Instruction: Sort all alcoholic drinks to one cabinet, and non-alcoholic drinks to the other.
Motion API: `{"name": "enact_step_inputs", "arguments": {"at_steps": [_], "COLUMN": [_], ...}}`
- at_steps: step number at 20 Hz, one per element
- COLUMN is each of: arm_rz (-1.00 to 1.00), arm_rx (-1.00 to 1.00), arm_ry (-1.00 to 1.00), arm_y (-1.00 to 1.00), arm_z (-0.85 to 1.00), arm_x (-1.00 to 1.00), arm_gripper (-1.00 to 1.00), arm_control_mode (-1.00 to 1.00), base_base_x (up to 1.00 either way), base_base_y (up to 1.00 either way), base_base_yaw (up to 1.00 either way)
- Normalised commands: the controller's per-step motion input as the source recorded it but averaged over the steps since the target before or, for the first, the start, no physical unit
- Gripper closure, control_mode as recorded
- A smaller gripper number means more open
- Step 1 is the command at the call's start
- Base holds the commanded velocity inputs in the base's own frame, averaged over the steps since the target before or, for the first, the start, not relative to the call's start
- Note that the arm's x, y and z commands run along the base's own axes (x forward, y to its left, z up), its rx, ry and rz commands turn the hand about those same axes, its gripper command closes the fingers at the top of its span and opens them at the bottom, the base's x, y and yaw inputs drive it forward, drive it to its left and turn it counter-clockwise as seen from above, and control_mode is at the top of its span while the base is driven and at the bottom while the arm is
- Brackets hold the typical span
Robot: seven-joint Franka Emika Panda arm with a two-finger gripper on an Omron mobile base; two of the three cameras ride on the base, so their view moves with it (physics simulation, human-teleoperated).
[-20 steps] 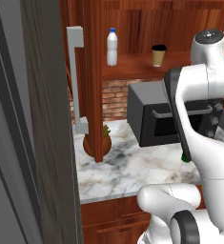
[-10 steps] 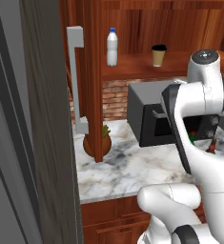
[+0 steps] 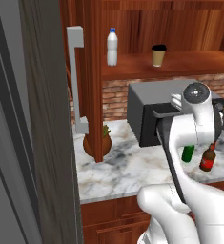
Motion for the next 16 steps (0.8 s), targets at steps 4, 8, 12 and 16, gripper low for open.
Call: {"name": "enact_step_inputs", "arguments": {"at_steps": [4, 8, 12, 16], "arm_rz": [-0.10, -0.13, -0.11, -0.06], "arm_rx": [-0.08, -0.04, -0.04, -0.03], "arm_ry": [0.00, 0.04, 0.02, 0.00], "arm_y": [0.00, 0.00, 0.00, 0.00], "arm_z": [-0.30, -0.29, -0.31, -0.29], "arm_x": [0.00, 0.00, 0.00, 0.04], "arm_gripper": [-1.00, -1.00, -1.00, -1.00], "arm_control_mode": [-1.00, -1.00, -1.00, -1.00], "base_base_x": [0.00, 0.00, 0.00, 0.00], "base_base_y": [0.00, 0.00, 0.00, 0.00], "base_base_yaw": [0.00, 0.00, 0.00, 0.00]}}
